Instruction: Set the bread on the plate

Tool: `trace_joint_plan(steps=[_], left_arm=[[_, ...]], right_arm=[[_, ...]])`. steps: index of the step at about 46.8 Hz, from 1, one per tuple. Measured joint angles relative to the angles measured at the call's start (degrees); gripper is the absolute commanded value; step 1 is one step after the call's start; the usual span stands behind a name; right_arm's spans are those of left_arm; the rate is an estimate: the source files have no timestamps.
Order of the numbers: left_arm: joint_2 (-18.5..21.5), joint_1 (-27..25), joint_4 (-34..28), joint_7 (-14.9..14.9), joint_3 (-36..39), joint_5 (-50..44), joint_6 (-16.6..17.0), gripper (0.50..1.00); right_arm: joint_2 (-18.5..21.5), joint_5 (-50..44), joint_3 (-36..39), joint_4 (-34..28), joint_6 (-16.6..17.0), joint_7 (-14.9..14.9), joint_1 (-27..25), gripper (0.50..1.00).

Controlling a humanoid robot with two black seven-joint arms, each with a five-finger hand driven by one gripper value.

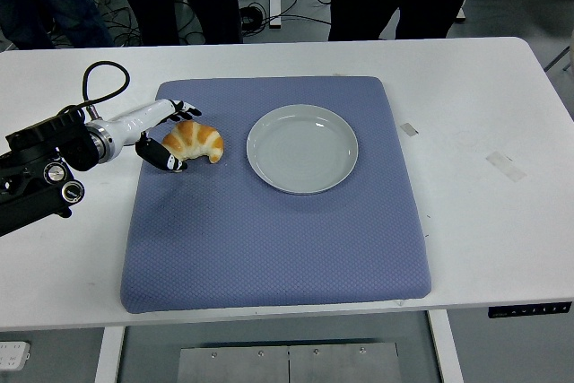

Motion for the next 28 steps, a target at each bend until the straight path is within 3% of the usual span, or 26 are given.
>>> trace_joint_plan(steps=[11,15,22,28], left_arm=[[-0.3,-0.2,0.1,-0.6,-0.1,0.0,-1.1,0.63],[-0.3,-0.2,0.1,-0.6,-0.1,0.0,-1.3,0.598],[-0.5,-0.3,0.1,-0.6,-0.1,0.0,-2.4,0.595],[-0.4,-0.3,0.0,-0.6,0.0,0.3,-2.5,0.507]], right_arm=[[0.0,0.0,0.0,0.0,0.0,0.0,0.0,1.0],[0.0,0.0,0.0,0.0,0.0,0.0,0.0,1.0],[0.0,0.0,0.0,0.0,0.0,0.0,0.0,1.0],[0.0,0.0,0.0,0.0,0.0,0.0,0.0,1.0]])
